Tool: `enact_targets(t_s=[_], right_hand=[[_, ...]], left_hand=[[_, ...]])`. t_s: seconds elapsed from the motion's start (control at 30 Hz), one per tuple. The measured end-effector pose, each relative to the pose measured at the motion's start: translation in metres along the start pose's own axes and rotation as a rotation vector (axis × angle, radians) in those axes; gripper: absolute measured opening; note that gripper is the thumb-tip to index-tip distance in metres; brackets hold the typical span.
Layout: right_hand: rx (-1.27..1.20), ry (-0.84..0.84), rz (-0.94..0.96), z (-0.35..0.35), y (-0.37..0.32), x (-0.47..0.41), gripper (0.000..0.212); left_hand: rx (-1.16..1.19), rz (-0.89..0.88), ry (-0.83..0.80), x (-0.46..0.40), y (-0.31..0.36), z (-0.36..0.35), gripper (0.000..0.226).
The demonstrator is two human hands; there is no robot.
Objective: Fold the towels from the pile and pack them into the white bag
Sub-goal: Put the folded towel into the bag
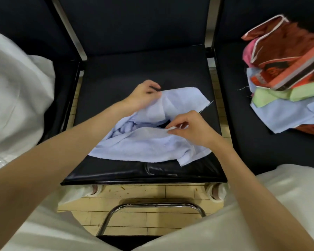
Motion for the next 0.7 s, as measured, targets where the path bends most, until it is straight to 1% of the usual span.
enact_targets(t_s=[0.03, 0.07, 0.1, 0.13, 0.2, 0.27, 0.33, 0.47, 0.6, 0.67, 0.7], right_hand=[[0.011, -0.042, -0.022, -0.002, 0.002, 0.001, 0.012], [0.019, -0.084, -0.044, -0.005, 0.004, 0.002, 0.012], [0.031, -0.121, -0.068, -0.008, 0.006, 0.002, 0.012], [0.048, -0.149, -0.089, -0.009, 0.008, 0.003, 0.012], [0.090, -0.182, -0.114, -0.011, 0.008, 0.003, 0.013], [0.120, -0.198, -0.127, -0.011, 0.007, 0.002, 0.014], [0.115, -0.215, -0.137, -0.011, 0.006, 0.002, 0.015], [0.108, -0.226, -0.155, -0.011, 0.005, 0.004, 0.014], [0.109, -0.242, -0.176, -0.013, 0.005, 0.004, 0.013], [0.115, -0.248, -0.177, -0.013, 0.005, 0.004, 0.014], [0.123, -0.252, -0.176, -0.013, 0.004, 0.004, 0.014]], left_hand=[[-0.192, -0.016, 0.109, -0.001, -0.005, 0.004, 0.028], [-0.327, -0.062, 0.202, 0.001, -0.007, 0.006, 0.030], [-0.384, -0.120, 0.234, 0.003, -0.008, 0.003, 0.028], [-0.390, -0.171, 0.206, 0.006, -0.008, -0.001, 0.022], [-0.391, -0.209, 0.056, 0.012, -0.009, -0.016, 0.009], [-0.422, -0.190, -0.085, 0.018, -0.015, -0.029, 0.006], [-0.468, -0.153, -0.153, 0.022, -0.024, -0.034, 0.008], [-0.509, -0.055, -0.114, 0.019, -0.032, -0.036, 0.022], [-0.660, 0.033, -0.080, 0.011, -0.029, -0.044, 0.032], [-0.720, 0.071, -0.053, 0.007, -0.028, -0.045, 0.041], [-0.748, 0.080, -0.044, 0.006, -0.027, -0.046, 0.041]])
Point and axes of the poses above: each hand's wrist, its own x-axis away from the middle knuckle, its own z-axis out of the back of the hand, y = z × x, the point moved 5 cm from there along -x, towards the middle knuckle, and after that the axes turned 14 degrees about -y, right-handed, at the moved point
